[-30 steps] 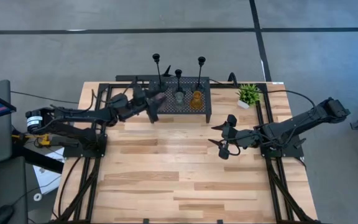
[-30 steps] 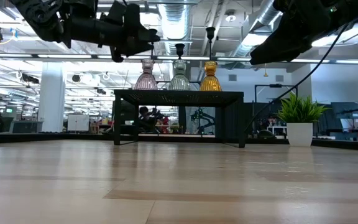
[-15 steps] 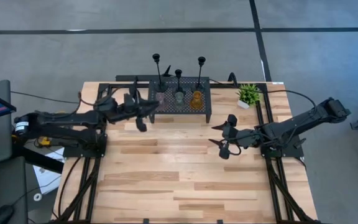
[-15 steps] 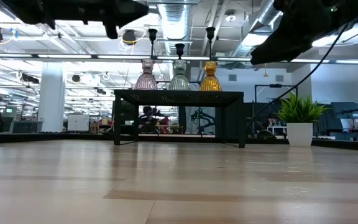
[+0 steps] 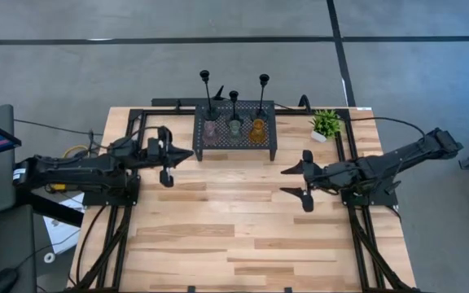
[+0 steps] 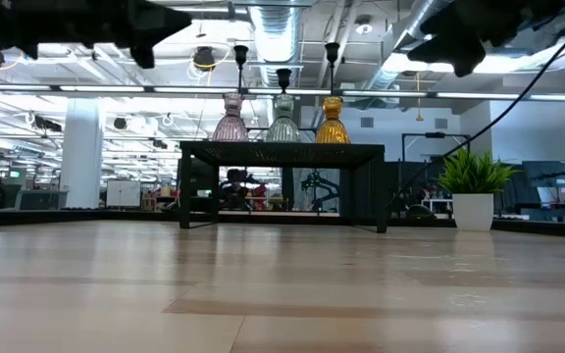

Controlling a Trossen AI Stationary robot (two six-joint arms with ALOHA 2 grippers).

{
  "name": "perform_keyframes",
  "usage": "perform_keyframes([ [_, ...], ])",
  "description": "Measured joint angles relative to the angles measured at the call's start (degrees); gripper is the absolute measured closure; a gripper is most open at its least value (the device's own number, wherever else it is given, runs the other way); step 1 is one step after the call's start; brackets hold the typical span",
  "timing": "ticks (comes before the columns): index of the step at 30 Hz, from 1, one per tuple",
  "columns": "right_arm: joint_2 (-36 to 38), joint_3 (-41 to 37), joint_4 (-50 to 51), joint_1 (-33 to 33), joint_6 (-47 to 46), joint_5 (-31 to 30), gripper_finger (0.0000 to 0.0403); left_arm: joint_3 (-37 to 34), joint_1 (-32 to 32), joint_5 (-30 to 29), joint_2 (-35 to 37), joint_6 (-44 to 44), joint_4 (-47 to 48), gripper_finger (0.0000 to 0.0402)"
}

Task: Pick & Place candle stick holders
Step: Return to Home Position

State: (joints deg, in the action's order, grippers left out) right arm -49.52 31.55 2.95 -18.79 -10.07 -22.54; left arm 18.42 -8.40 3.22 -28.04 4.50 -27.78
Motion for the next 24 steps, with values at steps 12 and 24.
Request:
perform_keyframes([
  [12,4.8,0.0,0.1,-0.3,1.2,0.0,0.0148,-4.4,1.7,9.5,5.3,-0.3,6.1,0.0396],
  [24,5.4,0.0,0.1,-0.3,1.4,0.0,0.0148,-4.4,1.7,11.0,5.2,-4.0,6.8,0.0394],
])
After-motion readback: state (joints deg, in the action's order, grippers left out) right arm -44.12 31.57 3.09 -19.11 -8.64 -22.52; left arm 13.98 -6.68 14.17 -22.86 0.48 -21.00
